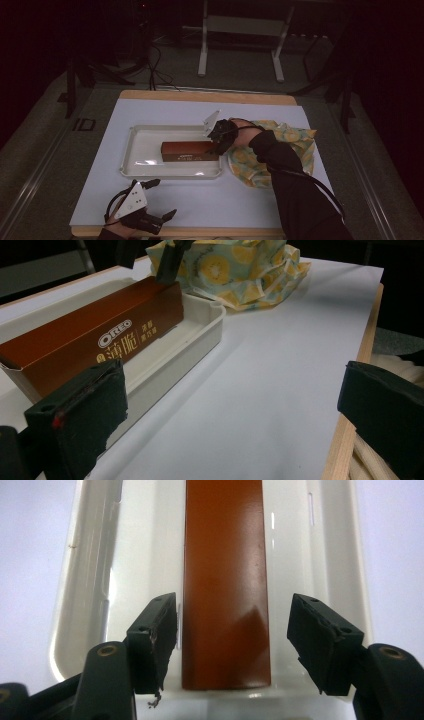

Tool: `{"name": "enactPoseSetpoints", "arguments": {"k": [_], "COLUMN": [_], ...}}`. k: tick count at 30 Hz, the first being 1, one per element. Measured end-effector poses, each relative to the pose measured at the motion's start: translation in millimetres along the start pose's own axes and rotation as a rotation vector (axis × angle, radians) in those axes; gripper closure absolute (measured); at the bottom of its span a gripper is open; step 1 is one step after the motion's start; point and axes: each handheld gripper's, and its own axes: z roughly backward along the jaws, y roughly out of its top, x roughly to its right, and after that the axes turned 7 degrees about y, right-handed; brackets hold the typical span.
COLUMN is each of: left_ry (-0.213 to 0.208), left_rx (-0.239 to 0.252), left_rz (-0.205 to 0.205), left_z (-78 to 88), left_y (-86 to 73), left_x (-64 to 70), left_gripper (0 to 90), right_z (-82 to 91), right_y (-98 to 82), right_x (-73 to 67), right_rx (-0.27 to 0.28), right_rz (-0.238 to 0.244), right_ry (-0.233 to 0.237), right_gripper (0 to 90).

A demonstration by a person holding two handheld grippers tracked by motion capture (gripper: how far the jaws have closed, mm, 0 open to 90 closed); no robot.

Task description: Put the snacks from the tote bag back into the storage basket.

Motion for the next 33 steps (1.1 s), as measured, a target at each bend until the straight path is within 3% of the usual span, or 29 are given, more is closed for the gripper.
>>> {"name": "enactPoseSetpoints", "arguments": {"k": [8,18,22,27,33], "left_ry": [-0.001,-0.005,-0.006,-0.006,-0.007], "left_rx": [0.001,-0.004,-0.004,-0.005,-0.003], "left_rz": [-0.001,-0.006,-0.004,-0.003,-0.001], "left_z": [-0.1,-0.5,-0.6,-0.8,-1.5], "left_y": [0.3,0.3,0.4,0.4,0.4], "left_x": [0.3,0.4,0.6,0.6,0.8], "left_gripper": [0.0,0.0,0.0,0.0,0.0], "right_z": [17.7,49.2,58.6,67.1,82.4], "right_y": [-0.4,-3.7,-10.1,-20.0,-41.8], "right_x": [-4.3,-8.6,-8.0,-9.3,-11.6], "right_rx": [0.011,0.048,0.053,0.080,0.104], "right_rz": [-0.011,-0.092,-0.141,-0.164,-0.225], "right_ry": [-0.034,-0.101,-0.114,-0.126,-0.199], "right_gripper": [36.0,17.8,13.1,11.0,11.0]}}
